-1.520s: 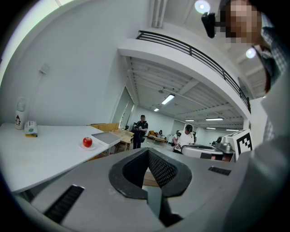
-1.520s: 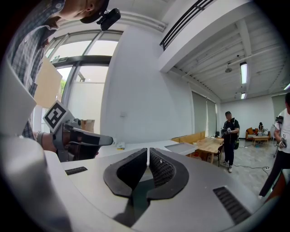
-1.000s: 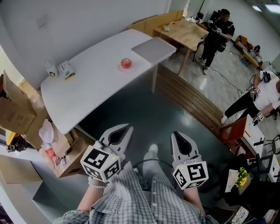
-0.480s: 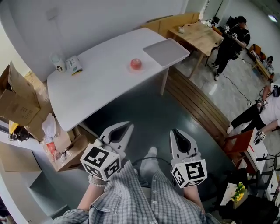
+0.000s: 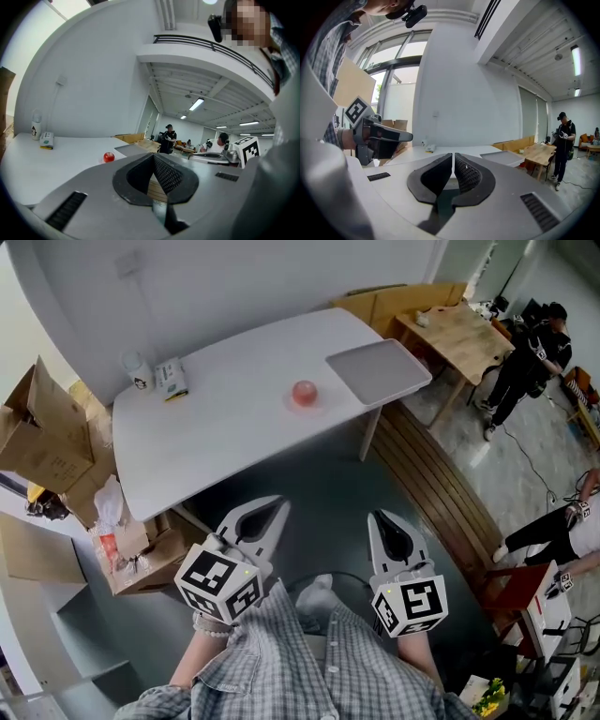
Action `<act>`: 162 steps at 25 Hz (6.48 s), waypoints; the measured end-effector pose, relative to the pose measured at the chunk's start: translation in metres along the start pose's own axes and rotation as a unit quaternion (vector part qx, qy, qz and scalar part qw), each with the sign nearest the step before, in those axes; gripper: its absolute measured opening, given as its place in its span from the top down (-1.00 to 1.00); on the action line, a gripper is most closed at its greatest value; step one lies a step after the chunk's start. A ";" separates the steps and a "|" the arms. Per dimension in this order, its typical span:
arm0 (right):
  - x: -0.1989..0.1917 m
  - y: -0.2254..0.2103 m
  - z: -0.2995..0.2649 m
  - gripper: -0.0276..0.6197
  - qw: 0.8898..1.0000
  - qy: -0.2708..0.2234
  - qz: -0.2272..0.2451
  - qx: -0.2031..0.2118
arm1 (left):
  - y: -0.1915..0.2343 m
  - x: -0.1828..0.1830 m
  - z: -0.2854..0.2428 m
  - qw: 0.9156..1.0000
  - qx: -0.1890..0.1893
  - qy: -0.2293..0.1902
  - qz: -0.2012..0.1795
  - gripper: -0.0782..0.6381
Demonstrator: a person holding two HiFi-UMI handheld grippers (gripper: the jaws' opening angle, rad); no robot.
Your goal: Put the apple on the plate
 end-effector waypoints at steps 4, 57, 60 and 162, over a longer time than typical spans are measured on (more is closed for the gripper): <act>0.006 -0.028 -0.018 0.82 1.000 -0.006 0.007 0.023 | -0.002 0.008 -0.025 1.000 0.019 -0.007 0.000 0.76; 0.004 -0.202 -0.197 0.82 0.994 0.077 0.023 0.080 | 0.109 0.028 -0.242 0.992 0.098 0.041 0.070 0.76; 0.008 -0.208 -0.218 0.82 0.992 0.078 0.026 0.093 | 0.121 0.030 -0.256 0.991 0.104 0.047 0.071 0.76; -0.185 -0.218 -0.454 0.62 0.867 0.415 -0.166 0.220 | 0.259 -0.149 -0.334 0.861 0.283 0.248 0.342 0.64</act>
Point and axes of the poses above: the fingertips, and each gripper's own axes: z backward along the fingers, y to its left, x out of its top, the point moved 3 cm from there along z, backward along the fingers, and after that the axes turned 8 degrees about x, right-handed, at the moved point
